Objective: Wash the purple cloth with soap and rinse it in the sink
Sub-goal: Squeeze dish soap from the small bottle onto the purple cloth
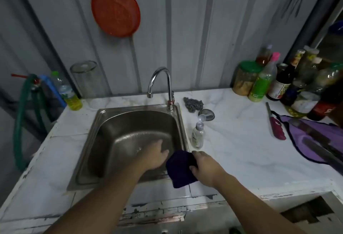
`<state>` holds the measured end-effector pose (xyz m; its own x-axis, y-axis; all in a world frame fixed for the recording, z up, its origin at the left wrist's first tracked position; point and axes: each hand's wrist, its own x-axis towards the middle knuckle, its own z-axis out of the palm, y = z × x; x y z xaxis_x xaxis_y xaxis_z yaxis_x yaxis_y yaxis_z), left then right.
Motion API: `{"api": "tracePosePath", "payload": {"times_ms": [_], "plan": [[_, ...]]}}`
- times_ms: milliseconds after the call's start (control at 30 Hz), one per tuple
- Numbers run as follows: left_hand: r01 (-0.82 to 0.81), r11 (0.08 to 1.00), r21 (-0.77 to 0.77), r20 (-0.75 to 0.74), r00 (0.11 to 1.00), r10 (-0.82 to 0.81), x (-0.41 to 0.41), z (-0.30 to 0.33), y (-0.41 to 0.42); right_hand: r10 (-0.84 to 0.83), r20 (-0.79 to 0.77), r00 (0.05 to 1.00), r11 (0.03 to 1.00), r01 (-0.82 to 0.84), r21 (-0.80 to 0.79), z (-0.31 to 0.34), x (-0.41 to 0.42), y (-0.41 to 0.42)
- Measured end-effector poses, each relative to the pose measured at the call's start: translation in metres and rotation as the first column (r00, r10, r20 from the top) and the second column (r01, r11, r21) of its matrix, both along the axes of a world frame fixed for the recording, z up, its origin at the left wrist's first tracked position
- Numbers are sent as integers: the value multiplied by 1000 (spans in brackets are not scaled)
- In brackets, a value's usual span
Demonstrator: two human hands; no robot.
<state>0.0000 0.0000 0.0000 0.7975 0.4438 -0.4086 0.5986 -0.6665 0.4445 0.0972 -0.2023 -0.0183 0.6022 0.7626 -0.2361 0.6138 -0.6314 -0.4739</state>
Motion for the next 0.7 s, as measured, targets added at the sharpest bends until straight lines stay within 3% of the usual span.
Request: {"api": "tracePosePath", "payload": {"times_ms": [267, 367, 533, 700], "plan": [[22, 991, -136, -90, 995, -34, 18, -46, -17, -163, -75, 984, 987, 163, -17, -42, 8, 4], [-69, 975, -213, -139, 990, 39, 21, -60, -19, -217, -101, 971, 976, 217, -8, -53, 10, 13], [-269, 863, -428, -151, 962, 225, 23, -81, -13, -274, -178, 945, 962, 272, -35, -59, 15, 23], [-350, 774, -527, -16, 915, 403, 27, -75, -17, -334, -261, 906, 938, 345, -2, -59, 20, 22]]}}
